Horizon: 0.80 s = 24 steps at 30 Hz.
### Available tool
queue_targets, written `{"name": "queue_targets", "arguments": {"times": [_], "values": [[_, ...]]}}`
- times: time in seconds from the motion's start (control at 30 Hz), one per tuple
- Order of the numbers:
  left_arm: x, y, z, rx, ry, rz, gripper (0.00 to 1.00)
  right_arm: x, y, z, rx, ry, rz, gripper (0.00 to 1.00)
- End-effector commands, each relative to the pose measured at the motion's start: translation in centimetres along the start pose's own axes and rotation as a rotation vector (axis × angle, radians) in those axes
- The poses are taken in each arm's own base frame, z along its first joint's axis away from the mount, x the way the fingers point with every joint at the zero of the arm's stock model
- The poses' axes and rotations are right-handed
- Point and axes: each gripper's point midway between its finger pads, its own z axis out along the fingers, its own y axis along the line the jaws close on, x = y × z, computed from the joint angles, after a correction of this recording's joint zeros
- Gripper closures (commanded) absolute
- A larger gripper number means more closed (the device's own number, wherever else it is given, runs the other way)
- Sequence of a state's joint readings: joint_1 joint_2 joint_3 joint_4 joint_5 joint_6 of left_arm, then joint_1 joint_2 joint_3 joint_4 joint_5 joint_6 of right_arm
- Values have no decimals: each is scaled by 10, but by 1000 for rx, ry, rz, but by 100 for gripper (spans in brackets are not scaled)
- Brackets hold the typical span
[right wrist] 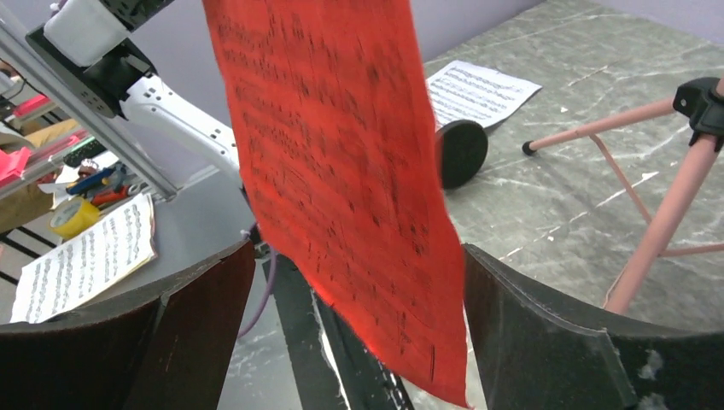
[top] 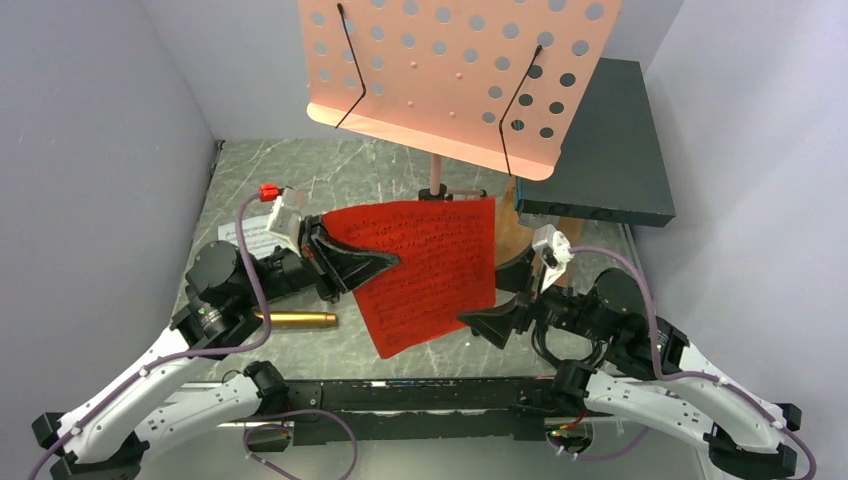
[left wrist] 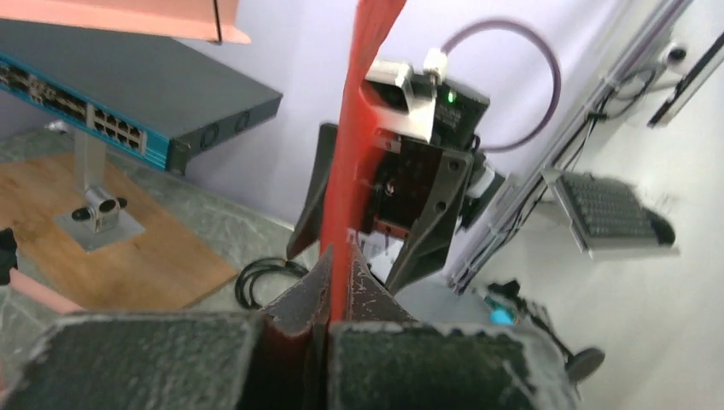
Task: Set up the instrument practice props
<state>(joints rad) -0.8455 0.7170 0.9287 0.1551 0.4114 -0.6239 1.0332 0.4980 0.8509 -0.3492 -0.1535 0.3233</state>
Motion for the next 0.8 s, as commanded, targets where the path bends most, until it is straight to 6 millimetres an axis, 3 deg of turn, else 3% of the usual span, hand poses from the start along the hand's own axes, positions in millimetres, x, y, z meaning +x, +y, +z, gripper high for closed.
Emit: {"name": "queue_targets", "arguments": {"times": [0.0,0.17,0.3,0.47,0.77], "values": [[50,7,-6,33,288,68,100,-30,10,14,-48,-85,-43,8],[47,-10,-3,136,340,101,100,-48,21,24,-103,-118,-97,12],[41,-9,-4,126,353,161,100,-57,30,29,-154,-118,-114,23],[32,-7,-3,101,323,198,100,-57,44,28,-257,-163,-85,36],[13,-19,-5,126,241,252,100,-61,50,28,-344,-287,-55,42]]}}
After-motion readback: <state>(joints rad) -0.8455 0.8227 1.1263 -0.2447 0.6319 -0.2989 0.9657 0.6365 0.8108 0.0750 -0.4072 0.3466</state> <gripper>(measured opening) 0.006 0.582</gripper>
